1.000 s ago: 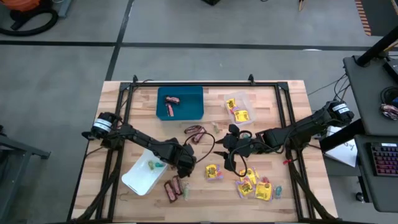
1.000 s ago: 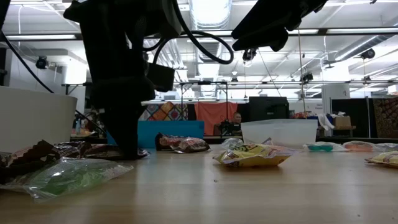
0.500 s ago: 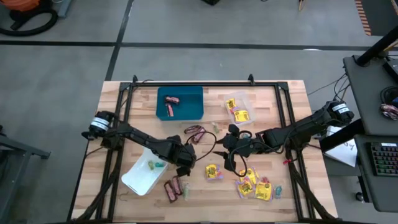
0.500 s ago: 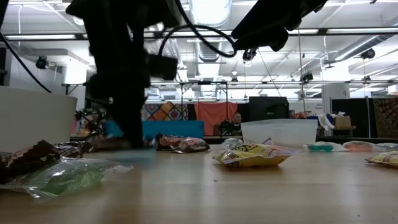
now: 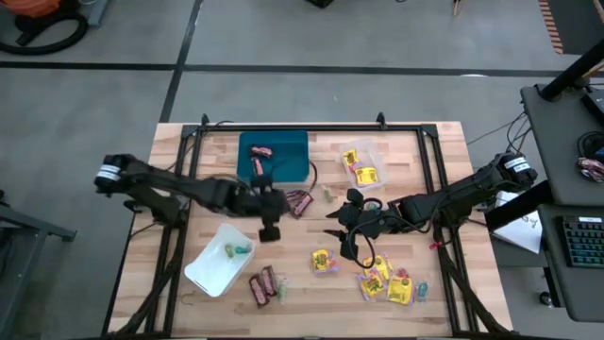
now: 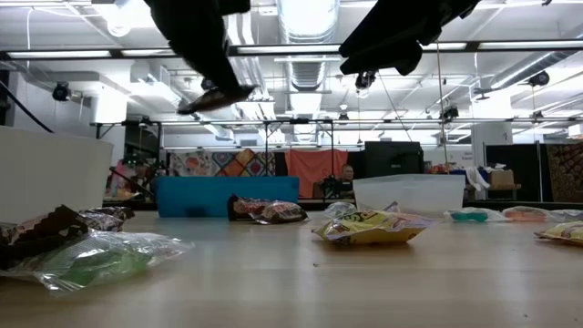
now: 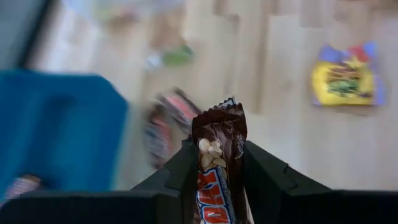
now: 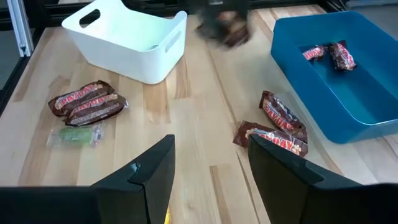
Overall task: Sort candy
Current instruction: Put the brown chocolate into the blue bin
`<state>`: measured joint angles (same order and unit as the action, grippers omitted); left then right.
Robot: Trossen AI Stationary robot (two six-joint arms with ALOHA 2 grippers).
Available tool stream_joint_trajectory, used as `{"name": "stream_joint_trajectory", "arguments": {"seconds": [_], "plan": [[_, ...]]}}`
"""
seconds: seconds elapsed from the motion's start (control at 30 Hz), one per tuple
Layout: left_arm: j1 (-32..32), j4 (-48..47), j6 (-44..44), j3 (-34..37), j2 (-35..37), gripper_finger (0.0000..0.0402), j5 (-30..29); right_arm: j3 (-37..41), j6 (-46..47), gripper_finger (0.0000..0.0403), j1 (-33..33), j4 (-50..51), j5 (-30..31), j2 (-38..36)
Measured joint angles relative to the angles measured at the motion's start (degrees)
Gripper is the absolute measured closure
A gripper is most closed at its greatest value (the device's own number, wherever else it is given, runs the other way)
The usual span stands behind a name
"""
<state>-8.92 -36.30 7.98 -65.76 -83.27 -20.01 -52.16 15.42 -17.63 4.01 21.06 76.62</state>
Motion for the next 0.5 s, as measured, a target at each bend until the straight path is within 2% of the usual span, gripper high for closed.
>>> {"name": "stream_joint_trajectory", "arguments": {"seconds": [0.13,0.27,0.5], "plan": [[6.67,1.38,-9.49,-0.02,2.63,0.0315,-0.39,0.00,-0.39,0.0209,0.00,-0.01,0.00,0.01],[16.01,3.03,-14.73,-0.07,2.42,0.0315,0.21,0.00,-0.42,0.0209,0.00,0.00,0.01,0.02],[32.31,5.17,-16.32,-0.09,-2.99,0.0315,12.06,0.00,-0.68,0.0209,0.00,0.01,0.02,0.04]]}}
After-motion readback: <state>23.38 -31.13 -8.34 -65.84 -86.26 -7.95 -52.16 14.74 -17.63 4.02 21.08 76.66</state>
